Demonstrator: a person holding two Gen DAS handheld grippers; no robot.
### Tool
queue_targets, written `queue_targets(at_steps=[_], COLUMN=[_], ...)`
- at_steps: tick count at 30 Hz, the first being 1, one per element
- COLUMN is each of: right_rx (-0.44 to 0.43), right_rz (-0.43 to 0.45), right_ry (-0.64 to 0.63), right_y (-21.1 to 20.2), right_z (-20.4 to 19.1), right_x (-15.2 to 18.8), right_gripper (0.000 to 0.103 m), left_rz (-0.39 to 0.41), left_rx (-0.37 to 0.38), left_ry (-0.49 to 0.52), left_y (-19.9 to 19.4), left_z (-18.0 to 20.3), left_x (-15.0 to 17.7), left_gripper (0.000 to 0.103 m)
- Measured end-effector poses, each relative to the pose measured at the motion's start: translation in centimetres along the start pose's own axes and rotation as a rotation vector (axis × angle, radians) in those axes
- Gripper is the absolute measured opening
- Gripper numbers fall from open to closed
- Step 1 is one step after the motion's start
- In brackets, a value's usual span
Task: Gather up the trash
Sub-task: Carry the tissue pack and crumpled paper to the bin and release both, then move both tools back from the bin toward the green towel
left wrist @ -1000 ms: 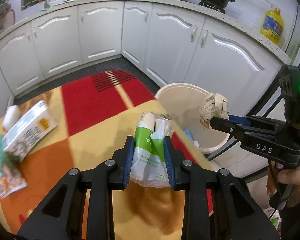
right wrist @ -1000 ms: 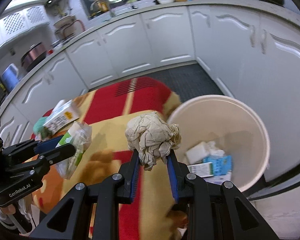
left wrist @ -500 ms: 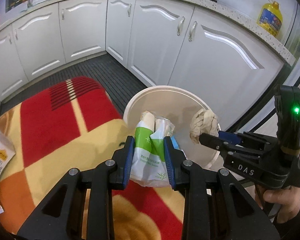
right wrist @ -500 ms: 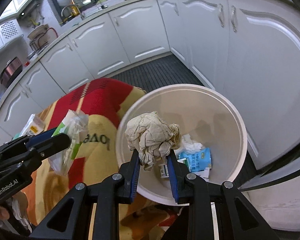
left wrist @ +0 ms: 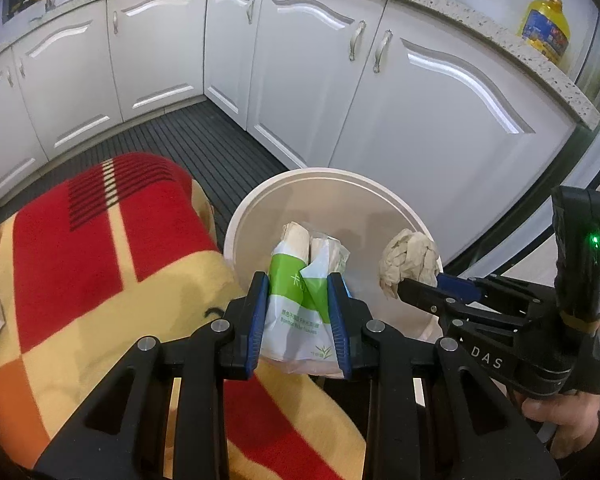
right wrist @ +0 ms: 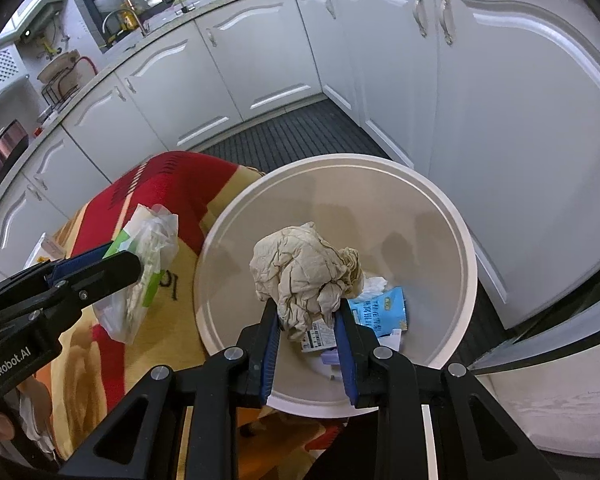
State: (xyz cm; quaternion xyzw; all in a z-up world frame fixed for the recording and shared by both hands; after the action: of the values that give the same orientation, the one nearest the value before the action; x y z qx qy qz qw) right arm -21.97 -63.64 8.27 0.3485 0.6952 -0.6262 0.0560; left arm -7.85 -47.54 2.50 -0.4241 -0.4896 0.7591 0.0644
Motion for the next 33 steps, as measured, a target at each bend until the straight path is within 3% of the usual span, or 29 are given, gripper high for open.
queue_targets(at_steps=[16,20,24,29,33], right_rx=[0.019,0.032,0.038,0.041,0.034], right_rz=[-0.026,-0.035,-0.033,-0.040,-0.043], right_ry=[0.024,0.031,0.039,0.055,0.072], right_y=[1.5,1.9,2.1,2.3,2.2], right_z=[0.9,1.1,1.3,1.5,1.6], right_x=[0.0,0.0,0.1,0.3,0.6], right_gripper=[0.025,0.027,0.041,0.041,0.044], left_rz=[-0.027,-0.035,-0.047,-0.053,-0.052], left_rx=[0.028,0.035,0.042,0.064,0.068], left_ry=[-0.029,-0.043,-0.055,-0.064,-0.069], left_y=[1.8,2.3,2.7,2.8,2.7], left_z=[-0.3,-0.4,-0.6,-0.7,-0.7], left_x=[-0.2,-0.2,-0.1,0.0,0.0], left_gripper=[0.029,0.042,0.047,0.058,0.060])
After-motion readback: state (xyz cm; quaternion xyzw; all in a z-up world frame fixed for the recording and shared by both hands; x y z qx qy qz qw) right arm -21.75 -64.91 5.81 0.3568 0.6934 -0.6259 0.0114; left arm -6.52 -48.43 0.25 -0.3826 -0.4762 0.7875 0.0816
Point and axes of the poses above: each gripper's, at about its wrist camera, not at the fingertips, and y roughly the way its jaws point, z to its right, x to its underside, the point moved 4 cm from there along y, roughly the way its jaws point, and after that the axes turned 2 degrees about -x, right-handed, at the moved point
